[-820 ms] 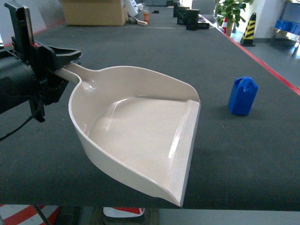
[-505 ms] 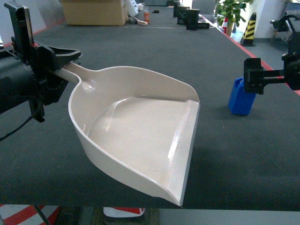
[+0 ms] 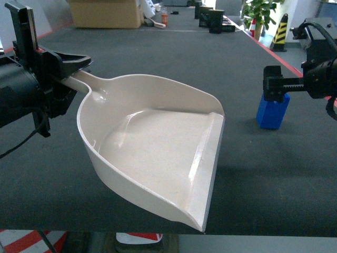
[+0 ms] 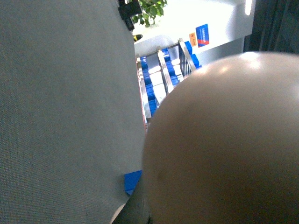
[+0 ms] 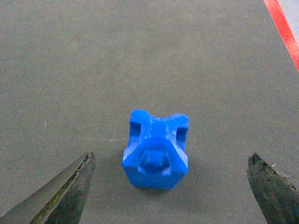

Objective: Place part in tray to right shelf

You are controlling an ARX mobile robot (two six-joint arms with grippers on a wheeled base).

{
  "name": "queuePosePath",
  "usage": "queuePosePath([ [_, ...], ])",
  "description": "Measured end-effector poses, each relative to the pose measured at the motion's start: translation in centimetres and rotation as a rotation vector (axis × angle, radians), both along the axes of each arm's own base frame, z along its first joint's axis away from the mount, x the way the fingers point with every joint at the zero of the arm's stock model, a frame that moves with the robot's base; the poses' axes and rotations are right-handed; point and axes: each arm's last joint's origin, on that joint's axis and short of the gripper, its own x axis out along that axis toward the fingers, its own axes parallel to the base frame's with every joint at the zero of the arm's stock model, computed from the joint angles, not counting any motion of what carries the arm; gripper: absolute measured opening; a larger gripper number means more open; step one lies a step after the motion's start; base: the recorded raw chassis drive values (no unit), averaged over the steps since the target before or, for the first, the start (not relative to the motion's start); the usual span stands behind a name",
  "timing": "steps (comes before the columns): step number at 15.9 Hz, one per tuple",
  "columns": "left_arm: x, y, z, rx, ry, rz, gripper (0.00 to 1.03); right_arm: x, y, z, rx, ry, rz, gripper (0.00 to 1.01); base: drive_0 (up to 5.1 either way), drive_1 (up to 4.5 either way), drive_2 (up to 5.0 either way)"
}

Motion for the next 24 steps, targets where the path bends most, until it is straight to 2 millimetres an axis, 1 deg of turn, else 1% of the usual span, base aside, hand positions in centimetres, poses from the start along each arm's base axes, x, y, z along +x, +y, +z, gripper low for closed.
queuePosePath([
  [1,0.0,0.0,0.0,0.000,0.000,0.000,0.14,0.2,0.0,-0.1,0.000,0.001,0.000,0.98,0.0,0.00,0.0],
  [3,0.0,0.0,0.0,0.000,0.000,0.000,0.14,1.4,0.4,-0.4,0.002,0.018,0.005,0.98,0.0,0.00,0.0],
  [5,0.0,0.0,0.0,0.000,0.000,0.000,0.14,3.2,0.8,-1.2,0.000,0.028,0.009,0.98,0.0,0.00,0.0],
  [6,0.0,0.0,0.0,0.000,0.000,0.000,0.14,4.9,1.4,-2.6,0.001,0.045,0.014,0.98,0.0,0.00,0.0],
  [7,0.0,0.0,0.0,0.000,0.000,0.001,0.14,6.3,1.5,-3.9,-0.006,0.064,0.001,0.83,0.0,0.00,0.0],
  [8,0.0,0.0,0.0,0.000,0.000,0.000,0.14,6.7,1.6,-4.7,-0.011,0.072,-0.009,0.72,0.0,0.00,0.0],
  [10,0.0,0.0,0.0,0.000,0.000,0.000,0.14,6.5,1.7,-4.9,0.008,0.045,-0.011,0.54,0.0,0.00,0.0],
  [11,0.0,0.0,0.0,0.000,0.001,0.000,0.14,5.9,1.6,-4.4,0.018,0.029,-0.009,0.47,0.0,0.00,0.0],
  [12,0.0,0.0,0.0,0.000,-0.001,0.000,0.14,5.0,1.7,-3.9,0.025,0.015,-0.005,0.46,0.0,0.00,0.0],
  [14,0.0,0.0,0.0,0.000,0.000,0.000,0.14,2.8,2.0,-2.0,0.043,-0.023,0.020,0.46,0.0,0.00,0.0],
  [16,0.0,0.0,0.0,0.000,0.000,0.000,0.14,0.0,2.5,0.9,0.072,-0.090,0.085,0.46,0.0,0.00,0.0],
  [17,0.0,0.0,0.0,0.000,0.001,0.000,0.14,-1.7,3.2,2.5,0.090,-0.120,0.129,0.46,0.0,0.00,0.0],
  [18,0.0,0.0,0.0,0.000,0.000,0.000,0.14,-4.8,5.0,5.4,0.134,-0.179,0.234,0.46,0.0,0.00,0.0],
  [19,0.0,0.0,0.0,0.000,0.000,0.000,0.14,-12.0,11.5,8.6,0.327,-0.183,0.533,0.46,0.0,0.00,0.0],
  [20,0.0,0.0,0.0,0.000,0.000,0.000,0.14,-13.7,13.7,7.1,0.487,-0.022,0.591,0.46,0.0,0.00,0.0],
  [22,0.0,0.0,0.0,0.000,0.000,0.001,0.14,-13.7,13.8,6.9,0.501,-0.006,0.586,0.46,0.0,0.00,0.0],
  [24,0.0,0.0,0.0,0.000,0.000,0.001,0.14,-13.7,14.1,6.2,0.531,0.024,0.579,0.46,0.0,0.00,0.0],
])
